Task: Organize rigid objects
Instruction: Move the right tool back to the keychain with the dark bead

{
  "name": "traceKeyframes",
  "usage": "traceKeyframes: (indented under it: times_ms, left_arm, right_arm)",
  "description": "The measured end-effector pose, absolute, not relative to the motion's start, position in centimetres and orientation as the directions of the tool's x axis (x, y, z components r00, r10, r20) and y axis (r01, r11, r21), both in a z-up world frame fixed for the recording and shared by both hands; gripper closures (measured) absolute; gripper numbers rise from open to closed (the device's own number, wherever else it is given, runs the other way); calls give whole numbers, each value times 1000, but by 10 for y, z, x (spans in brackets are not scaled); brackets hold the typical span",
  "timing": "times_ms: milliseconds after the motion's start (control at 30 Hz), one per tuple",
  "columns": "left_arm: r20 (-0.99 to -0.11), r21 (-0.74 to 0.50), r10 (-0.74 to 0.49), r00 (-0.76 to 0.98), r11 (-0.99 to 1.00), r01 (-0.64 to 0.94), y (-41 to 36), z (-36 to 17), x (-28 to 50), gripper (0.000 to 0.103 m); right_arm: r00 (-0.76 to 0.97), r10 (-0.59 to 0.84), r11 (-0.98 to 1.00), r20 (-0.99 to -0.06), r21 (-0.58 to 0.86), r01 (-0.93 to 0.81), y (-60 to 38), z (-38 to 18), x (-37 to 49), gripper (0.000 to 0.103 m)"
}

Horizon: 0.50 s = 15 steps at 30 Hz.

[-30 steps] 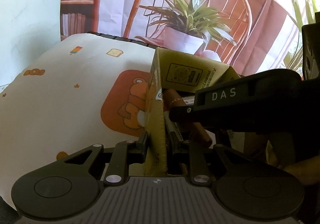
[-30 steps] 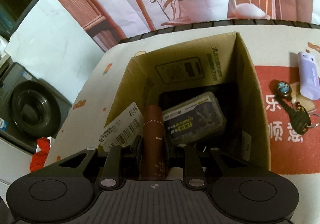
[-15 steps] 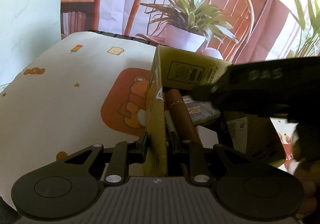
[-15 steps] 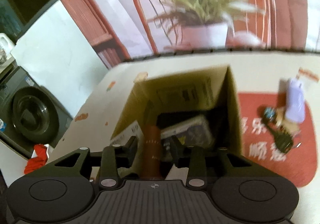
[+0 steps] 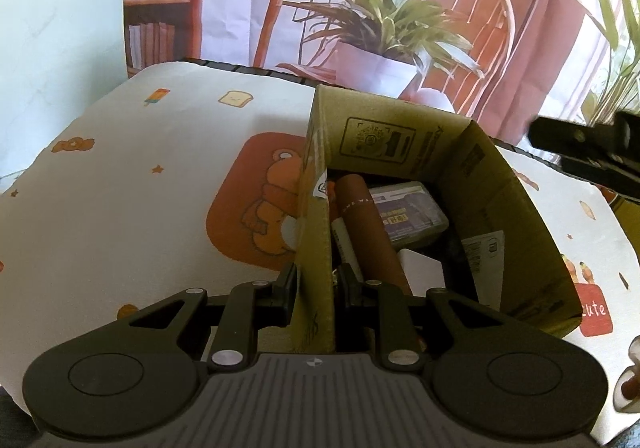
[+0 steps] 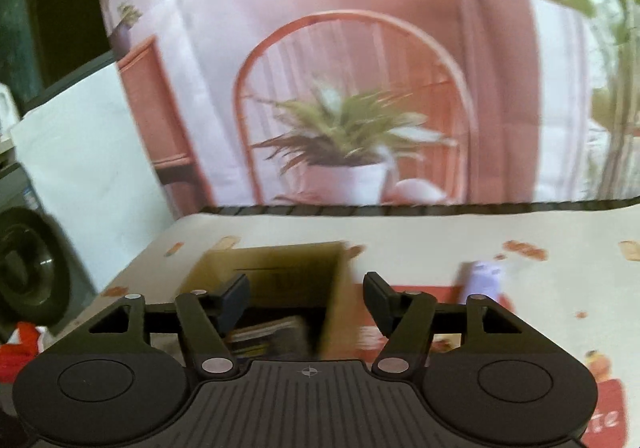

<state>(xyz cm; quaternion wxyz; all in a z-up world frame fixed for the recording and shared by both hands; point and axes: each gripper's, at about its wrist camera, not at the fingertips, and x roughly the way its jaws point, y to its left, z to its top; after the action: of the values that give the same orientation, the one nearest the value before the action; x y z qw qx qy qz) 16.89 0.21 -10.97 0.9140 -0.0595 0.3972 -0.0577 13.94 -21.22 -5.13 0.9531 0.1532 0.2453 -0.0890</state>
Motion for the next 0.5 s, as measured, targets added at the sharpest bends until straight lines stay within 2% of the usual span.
traceKeyframes:
  times_ms: [500]
  left_arm:
    - [-731,-105,-110,673,993,49,-1,-106,164,80]
  right_arm:
    - [796,-266,896,-544,165,412,-271,-110,115,44]
